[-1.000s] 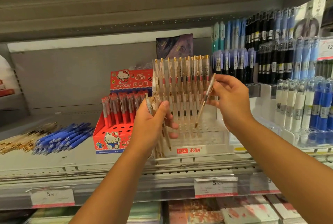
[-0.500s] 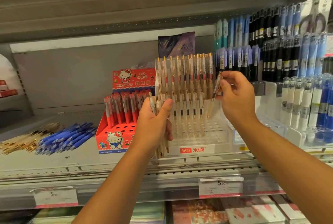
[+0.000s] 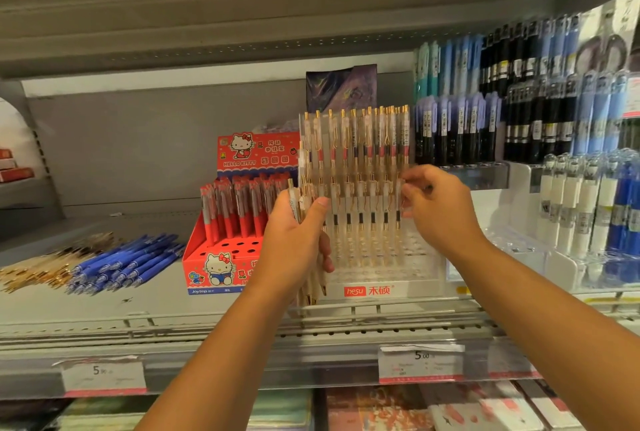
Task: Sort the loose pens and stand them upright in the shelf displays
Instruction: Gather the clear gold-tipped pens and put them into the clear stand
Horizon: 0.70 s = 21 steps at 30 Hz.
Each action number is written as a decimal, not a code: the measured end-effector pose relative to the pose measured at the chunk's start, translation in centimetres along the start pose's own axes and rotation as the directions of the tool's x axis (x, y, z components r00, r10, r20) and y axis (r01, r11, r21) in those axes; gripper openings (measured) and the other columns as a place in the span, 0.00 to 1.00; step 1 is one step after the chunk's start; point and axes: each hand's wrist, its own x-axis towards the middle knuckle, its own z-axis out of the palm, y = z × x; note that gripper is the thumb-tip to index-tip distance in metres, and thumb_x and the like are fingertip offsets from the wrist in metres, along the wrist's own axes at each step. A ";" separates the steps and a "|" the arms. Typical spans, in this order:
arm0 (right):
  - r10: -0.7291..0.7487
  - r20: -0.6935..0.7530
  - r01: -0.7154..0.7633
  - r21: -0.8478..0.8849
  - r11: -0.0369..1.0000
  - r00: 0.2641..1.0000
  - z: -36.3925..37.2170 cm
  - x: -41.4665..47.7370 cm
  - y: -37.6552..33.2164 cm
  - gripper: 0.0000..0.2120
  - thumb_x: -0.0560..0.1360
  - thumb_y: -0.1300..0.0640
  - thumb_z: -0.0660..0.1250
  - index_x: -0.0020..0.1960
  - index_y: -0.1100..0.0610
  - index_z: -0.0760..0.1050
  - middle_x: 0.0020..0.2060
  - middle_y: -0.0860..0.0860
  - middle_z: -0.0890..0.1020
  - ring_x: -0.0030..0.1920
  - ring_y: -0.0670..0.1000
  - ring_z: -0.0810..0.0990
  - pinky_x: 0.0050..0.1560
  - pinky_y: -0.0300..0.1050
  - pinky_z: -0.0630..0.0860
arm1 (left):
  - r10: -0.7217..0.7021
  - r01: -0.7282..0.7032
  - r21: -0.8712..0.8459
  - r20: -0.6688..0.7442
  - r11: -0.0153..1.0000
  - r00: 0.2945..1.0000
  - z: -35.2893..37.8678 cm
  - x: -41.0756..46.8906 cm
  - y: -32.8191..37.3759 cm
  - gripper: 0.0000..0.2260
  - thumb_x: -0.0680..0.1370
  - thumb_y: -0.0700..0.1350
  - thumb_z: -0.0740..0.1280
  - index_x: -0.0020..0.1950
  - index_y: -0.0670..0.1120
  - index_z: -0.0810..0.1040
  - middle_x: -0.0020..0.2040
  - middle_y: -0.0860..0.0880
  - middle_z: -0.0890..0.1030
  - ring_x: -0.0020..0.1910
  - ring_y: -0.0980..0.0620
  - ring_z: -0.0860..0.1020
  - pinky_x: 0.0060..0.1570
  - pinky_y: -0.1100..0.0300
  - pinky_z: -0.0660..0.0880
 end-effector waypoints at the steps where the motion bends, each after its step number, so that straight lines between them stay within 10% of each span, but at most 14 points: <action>1: 0.007 0.012 -0.007 -0.023 1.000 1.000 0.0 0.0 0.1 0.08 0.80 0.62 0.64 0.54 0.52 0.78 0.42 0.44 0.80 0.44 0.45 0.81 0.44 0.43 0.81 | 0.005 -0.005 -0.004 0.001 1.000 1.000 0.0 0.0 0.0 0.03 0.82 0.51 0.62 0.56 0.57 0.73 0.28 0.52 0.77 0.26 0.51 0.76 0.28 0.55 0.77; 16: -0.113 -0.114 0.093 -0.168 0.981 0.987 -0.2 -1.3 -1.9 0.11 0.77 0.59 0.66 0.59 0.54 0.76 0.51 0.47 0.77 0.50 0.48 0.76 0.48 0.39 0.71 | 0.019 -0.019 -0.018 -0.017 1.000 1.000 0.0 0.1 0.1 0.09 0.77 0.49 0.70 0.56 0.53 0.76 0.33 0.54 0.81 0.27 0.53 0.77 0.26 0.58 0.76; 21: -0.205 0.064 0.199 0.086 0.976 0.977 1.0 -2.8 -5.9 0.05 0.77 0.60 0.67 0.51 0.52 0.79 0.45 0.45 0.80 0.45 0.39 0.77 0.44 0.29 0.73 | 0.022 -0.022 0.020 -0.004 1.000 1.000 0.0 0.2 0.1 0.07 0.79 0.52 0.67 0.55 0.56 0.73 0.27 0.51 0.77 0.22 0.53 0.74 0.24 0.62 0.72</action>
